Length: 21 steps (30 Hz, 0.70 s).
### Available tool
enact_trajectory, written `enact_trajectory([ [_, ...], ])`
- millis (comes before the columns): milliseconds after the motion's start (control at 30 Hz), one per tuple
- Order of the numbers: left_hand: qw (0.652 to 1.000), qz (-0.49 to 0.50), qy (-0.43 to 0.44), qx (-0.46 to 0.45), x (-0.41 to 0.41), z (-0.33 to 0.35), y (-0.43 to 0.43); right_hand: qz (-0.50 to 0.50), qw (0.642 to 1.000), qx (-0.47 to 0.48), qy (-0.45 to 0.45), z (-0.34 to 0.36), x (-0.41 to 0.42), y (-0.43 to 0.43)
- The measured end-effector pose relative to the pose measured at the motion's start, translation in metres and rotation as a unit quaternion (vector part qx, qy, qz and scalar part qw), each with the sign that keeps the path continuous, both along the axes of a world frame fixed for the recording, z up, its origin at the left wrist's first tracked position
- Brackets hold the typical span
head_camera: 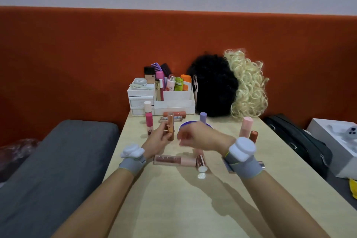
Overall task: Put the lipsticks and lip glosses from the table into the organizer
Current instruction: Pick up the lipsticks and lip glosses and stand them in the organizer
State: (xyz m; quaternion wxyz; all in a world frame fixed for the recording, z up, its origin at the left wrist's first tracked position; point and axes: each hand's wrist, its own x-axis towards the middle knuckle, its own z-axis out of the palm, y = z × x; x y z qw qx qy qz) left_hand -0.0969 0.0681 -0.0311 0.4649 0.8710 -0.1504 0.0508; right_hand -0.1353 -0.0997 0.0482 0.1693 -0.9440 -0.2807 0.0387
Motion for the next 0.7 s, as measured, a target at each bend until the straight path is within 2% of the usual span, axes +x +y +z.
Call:
enact_trajectory([
  [67, 1.000, 0.005, 0.016, 0.003, 0.000, -0.002, 0.001, 0.012, 0.995, -0.074, 0.064, -0.013, -0.004, 0.009],
  [133, 1.000, 0.013, 0.028, 0.001, 0.001, -0.002, 0.001, 0.017, 0.990, -0.116, 0.078, -0.022, -0.005, 0.014],
  [300, 0.997, 0.024, 0.058, -0.051, 0.003, -0.002, 0.000, 0.028, 0.991, -0.115, 0.063, -0.022, -0.003, 0.013],
  [433, 0.994, 0.019, 0.049, -0.097, 0.005, -0.005, 0.003, 0.005, 0.997, -0.026, 0.073, -0.014, 0.002, 0.007],
  [567, 0.989, 0.021, 0.042, -0.138, 0.004, -0.007, 0.003, -0.060, 0.985, 0.144, 0.074, -0.003, 0.008, 0.002],
  [700, 0.987, 0.007, 0.045, -0.153, 0.006, -0.010, 0.004, -0.104, 0.972, 0.210, 0.006, -0.002, 0.014, 0.005],
])
